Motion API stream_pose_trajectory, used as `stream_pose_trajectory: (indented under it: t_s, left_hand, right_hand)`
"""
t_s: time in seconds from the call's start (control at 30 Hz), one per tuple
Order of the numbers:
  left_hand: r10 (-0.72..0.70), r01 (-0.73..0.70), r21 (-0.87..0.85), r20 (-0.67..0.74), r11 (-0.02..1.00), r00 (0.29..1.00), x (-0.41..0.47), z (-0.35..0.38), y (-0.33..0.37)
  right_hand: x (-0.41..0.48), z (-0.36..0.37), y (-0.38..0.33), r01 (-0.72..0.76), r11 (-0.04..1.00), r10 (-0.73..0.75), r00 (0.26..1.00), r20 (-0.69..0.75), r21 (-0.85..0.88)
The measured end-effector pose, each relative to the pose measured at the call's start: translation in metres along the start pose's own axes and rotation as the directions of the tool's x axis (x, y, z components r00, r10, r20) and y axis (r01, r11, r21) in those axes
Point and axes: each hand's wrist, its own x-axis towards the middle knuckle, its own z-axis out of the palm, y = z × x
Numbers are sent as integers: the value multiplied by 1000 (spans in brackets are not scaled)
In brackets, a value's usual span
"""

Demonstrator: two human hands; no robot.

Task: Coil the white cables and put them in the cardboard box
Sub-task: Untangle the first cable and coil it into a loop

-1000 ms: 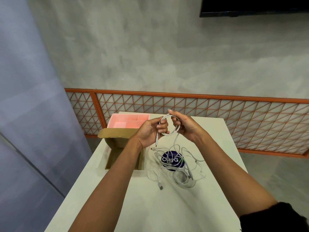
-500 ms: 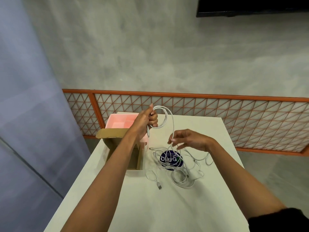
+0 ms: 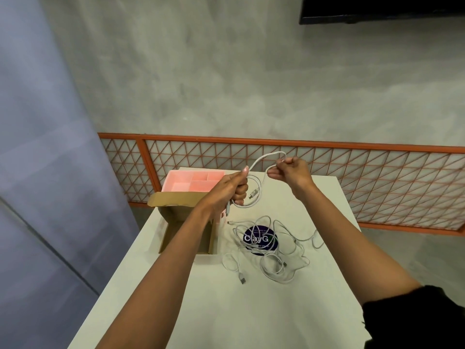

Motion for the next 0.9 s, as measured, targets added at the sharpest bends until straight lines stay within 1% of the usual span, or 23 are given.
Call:
stream_pose_trajectory:
  t_s: [0.17,0.23,0.3,0.33,0.4,0.47,0.5,0.57,0.63,0.7,0.73,0.83,0.87,0.9]
  left_hand:
    - [-7,7,-1,51,1000,999,1,-3,3]
    - [-9,8,9,53,1000,999,2,-4,2]
    - [-12,12,-2,56,1000,998,4,-5,1]
    - [-11,11,-8,59,1000,998,5,-5,1]
    - [-3,4,-10,51,1000,999,6,-3,1]
    - [4,-4,15,17,1000,1000,6,-2,1]
    - [11,-10,37,-8,999,1000,6,-2,1]
    - [30,-25,65,-71,998,997,7,-3,-1]
    - [42,-35,54,-135,998,990,9,-7,-4]
    - [43,-38,34,-176,999,983,10,-10,-6]
    - [44,-38,34,-187,999,981,11,-11,-7]
    - [51,-40,61,-185,997,981,11,-9,-8]
    - [50,-38,64,-191,997,980,12,-9,-9]
    - [50,-37,65,-203,997,978,13,-9,-10]
  right_hand:
    - [-1,6,-3,-49,996,49,999,9,72]
    - [-4,9,-2,-103,990,100,994,32,93]
    - [-7,14,-2,-194,976,189,980,60,102]
    - [-9,16,-3,-249,965,243,966,85,77]
    - [-12,19,-3,-344,935,353,921,167,-79]
    - [-13,20,-2,-380,884,449,852,270,-272]
    - [-12,19,-1,-377,862,480,823,303,-339]
    - [-10,17,0,-377,836,516,785,341,-398]
    - [-11,15,-1,-393,843,526,747,407,-368]
    - [-14,15,-4,-361,862,500,723,476,-356]
    - [-16,16,-5,-320,873,475,731,490,-369]
    - [-20,18,-6,-165,898,366,795,484,-409]
    - [-22,19,-7,-98,891,318,831,456,-443]
    - [-23,21,-8,-10,860,256,872,416,-509]
